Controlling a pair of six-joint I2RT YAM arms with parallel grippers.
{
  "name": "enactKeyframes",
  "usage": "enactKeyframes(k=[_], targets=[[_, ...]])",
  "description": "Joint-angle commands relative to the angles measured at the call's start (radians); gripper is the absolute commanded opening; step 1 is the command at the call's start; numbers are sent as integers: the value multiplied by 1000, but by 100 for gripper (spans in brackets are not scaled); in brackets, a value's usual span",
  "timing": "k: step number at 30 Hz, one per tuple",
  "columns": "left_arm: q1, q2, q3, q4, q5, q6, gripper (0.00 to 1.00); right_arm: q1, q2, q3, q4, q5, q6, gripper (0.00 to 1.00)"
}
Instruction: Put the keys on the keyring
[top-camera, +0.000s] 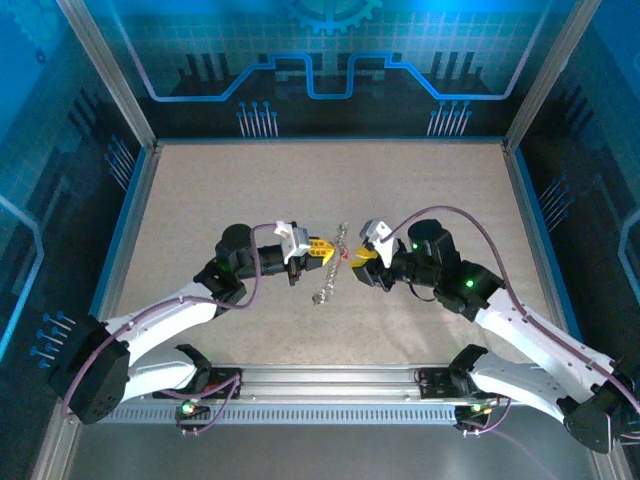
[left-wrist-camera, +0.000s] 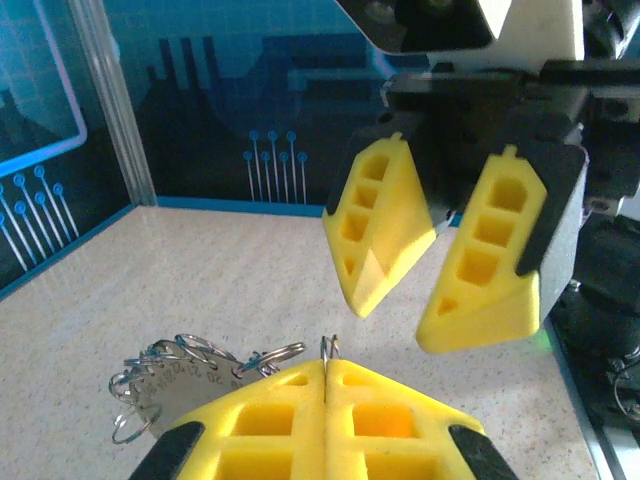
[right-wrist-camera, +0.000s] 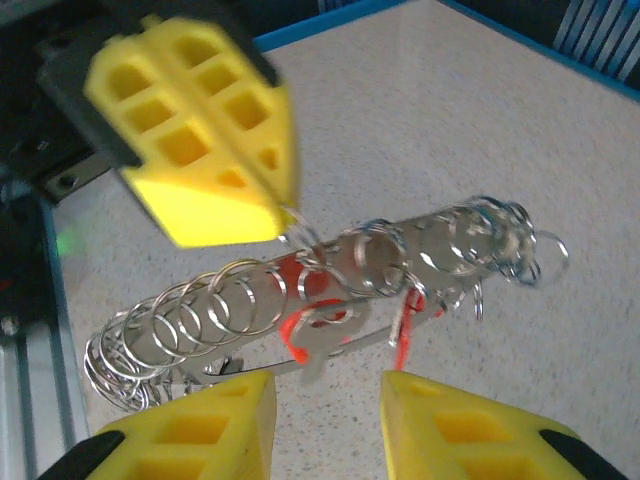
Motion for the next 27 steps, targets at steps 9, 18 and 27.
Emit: enactKeyframes(k=[9,18,27], targets=[[-4,-20,-56,168,125,-46,0,33,26,70,18,-96,-396,34],[-6,-28,-74,210,129,-62,0,32,94,119,-14,-160,-395,31],[-6,-23,-100,281,125,-80,0,33,101,99,0,-172,-373,28]])
